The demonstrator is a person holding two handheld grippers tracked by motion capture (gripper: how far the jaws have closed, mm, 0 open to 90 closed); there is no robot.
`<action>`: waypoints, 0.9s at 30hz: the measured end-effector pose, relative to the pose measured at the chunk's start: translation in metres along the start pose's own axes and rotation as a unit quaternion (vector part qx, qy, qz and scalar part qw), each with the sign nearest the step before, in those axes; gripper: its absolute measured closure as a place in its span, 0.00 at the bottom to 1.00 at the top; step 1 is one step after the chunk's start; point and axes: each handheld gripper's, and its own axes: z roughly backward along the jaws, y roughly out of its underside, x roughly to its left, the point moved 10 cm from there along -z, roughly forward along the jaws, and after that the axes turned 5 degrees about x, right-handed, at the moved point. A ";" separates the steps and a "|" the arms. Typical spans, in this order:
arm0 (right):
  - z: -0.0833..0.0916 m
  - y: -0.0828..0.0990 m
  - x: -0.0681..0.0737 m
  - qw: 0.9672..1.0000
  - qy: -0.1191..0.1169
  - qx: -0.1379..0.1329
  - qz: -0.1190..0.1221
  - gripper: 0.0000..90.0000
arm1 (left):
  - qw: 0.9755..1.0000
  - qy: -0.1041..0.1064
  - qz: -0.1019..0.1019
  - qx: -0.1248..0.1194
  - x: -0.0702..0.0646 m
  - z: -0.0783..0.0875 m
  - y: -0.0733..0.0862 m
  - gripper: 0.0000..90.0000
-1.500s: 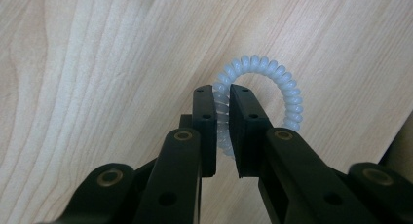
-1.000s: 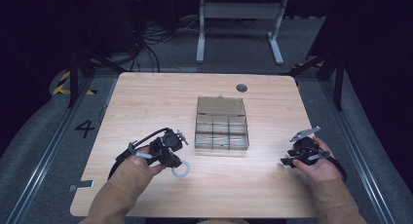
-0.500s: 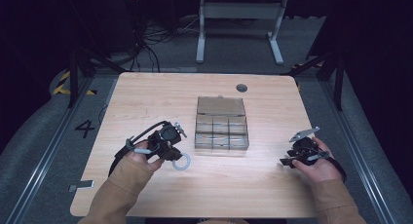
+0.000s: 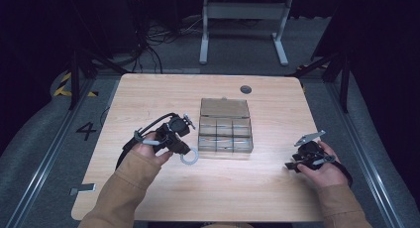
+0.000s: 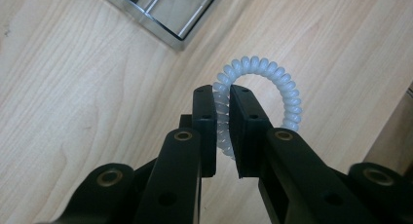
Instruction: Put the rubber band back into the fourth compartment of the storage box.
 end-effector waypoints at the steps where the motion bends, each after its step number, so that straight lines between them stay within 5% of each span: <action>1: 0.000 0.000 0.000 1.000 0.000 -0.001 0.002 0.56 | 1.000 -0.001 0.002 0.000 0.002 -0.001 -0.002 0.92; 27: 0.001 0.004 -0.001 1.000 -0.001 0.000 -0.005 0.56 | 1.000 -0.014 0.001 -0.015 0.030 -0.003 -0.041 0.91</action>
